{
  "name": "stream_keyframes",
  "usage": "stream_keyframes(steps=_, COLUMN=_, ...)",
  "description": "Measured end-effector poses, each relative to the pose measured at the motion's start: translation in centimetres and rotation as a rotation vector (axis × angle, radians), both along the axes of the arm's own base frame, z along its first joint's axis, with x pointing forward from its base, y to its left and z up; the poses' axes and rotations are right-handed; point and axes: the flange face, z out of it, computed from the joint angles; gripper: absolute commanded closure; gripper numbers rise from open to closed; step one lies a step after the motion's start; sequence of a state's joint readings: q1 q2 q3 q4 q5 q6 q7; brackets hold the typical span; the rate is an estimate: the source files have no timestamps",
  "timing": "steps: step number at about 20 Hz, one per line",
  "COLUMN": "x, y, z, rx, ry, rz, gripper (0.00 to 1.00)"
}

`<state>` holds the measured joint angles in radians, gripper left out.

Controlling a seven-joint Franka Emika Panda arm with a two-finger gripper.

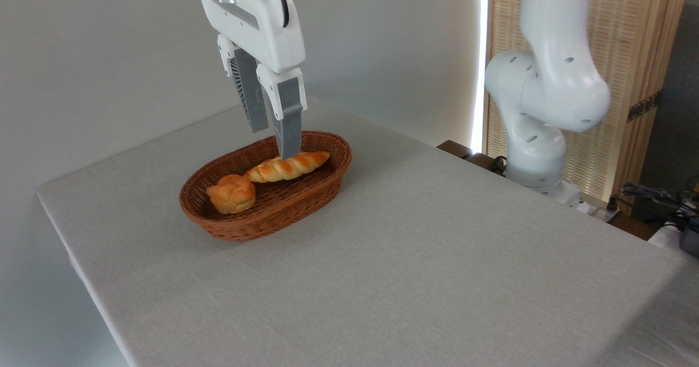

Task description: Put bread into the basket

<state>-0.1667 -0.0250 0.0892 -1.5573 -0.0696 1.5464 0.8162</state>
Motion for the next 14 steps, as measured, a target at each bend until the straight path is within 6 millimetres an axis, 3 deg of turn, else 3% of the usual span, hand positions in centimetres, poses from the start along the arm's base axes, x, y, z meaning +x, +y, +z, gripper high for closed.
stream_keyframes(steps=14, x=0.4, y=2.4, z=0.1, rx=-0.001, ry=-0.021, rz=0.049, gripper=0.00)
